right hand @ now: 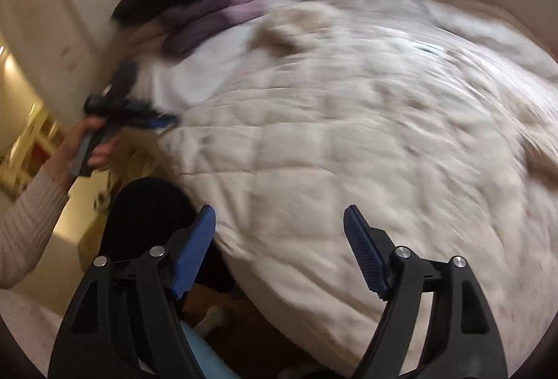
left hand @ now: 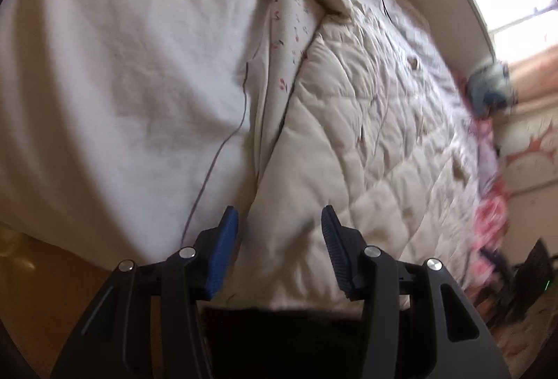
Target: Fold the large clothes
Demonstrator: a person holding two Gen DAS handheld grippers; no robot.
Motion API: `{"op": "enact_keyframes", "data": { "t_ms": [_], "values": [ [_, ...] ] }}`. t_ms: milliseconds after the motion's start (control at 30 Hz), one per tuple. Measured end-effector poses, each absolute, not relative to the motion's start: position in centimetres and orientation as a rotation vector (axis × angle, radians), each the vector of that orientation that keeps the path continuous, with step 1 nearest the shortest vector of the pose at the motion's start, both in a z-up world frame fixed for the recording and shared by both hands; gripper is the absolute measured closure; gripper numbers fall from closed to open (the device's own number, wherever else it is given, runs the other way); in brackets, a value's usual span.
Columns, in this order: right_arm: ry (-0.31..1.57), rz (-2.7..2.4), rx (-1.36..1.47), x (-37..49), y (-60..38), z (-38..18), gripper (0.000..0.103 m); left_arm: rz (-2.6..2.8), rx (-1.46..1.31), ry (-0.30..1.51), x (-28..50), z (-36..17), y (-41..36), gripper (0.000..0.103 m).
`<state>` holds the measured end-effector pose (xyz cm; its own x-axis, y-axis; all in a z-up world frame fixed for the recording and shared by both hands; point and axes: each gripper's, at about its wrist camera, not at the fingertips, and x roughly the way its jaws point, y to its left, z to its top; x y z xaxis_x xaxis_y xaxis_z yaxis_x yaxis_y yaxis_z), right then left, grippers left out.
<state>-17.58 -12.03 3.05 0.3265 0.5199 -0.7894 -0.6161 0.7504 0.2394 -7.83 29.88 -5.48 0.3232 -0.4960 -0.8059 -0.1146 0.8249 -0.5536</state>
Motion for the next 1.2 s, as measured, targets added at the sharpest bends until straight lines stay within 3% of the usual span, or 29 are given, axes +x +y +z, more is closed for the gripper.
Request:
{"op": "enact_keyframes", "data": {
  "t_ms": [167, 300, 333, 367, 467, 633, 867, 1067, 1200],
  "values": [
    [1.099, 0.874, -0.286, -16.3, -2.3, -2.6, 0.026, -0.415, -0.768, 1.254, -5.9, -6.9, 28.4, 0.054],
    [0.990, 0.970, 0.059, -14.2, -3.3, -0.9, 0.025, -0.688, -0.783, 1.102, -4.9, -1.6, 25.1, 0.051],
    [0.975, 0.961, 0.167, -13.1, -3.9, -0.8, 0.021, -0.734, -0.782, 1.079, -4.3, -0.6, 24.3, 0.049],
    [0.970, 0.944, 0.227, -12.2, -4.2, -0.9, 0.017, -0.770, -0.786, 1.075, -3.4, 0.3, 23.5, 0.048],
    [0.975, 0.795, 0.274, -9.3, -4.8, -2.0, 0.017, -0.813, -0.767, 1.122, -1.0, 0.8, 21.6, 0.048],
    [1.067, 0.619, 0.643, -4.7, -11.1, -6.8, 0.017, -0.756, -0.723, 1.119, -0.7, 1.9, 23.2, 0.048],
    [1.056, 0.626, 0.645, -4.5, -12.7, -7.4, 0.018, -0.589, -0.865, 1.162, -4.0, -3.7, 29.8, 0.037],
    [1.043, 0.653, 0.686, -5.3, -12.3, -7.9, 0.017, -0.697, -1.038, 1.132, -3.2, -7.4, 25.9, 0.036],
    [1.028, 0.714, 0.767, -6.4, -13.1, -7.1, 0.015, -0.738, -1.208, 0.987, -1.4, -6.3, 24.6, 0.036]
  ]
}}
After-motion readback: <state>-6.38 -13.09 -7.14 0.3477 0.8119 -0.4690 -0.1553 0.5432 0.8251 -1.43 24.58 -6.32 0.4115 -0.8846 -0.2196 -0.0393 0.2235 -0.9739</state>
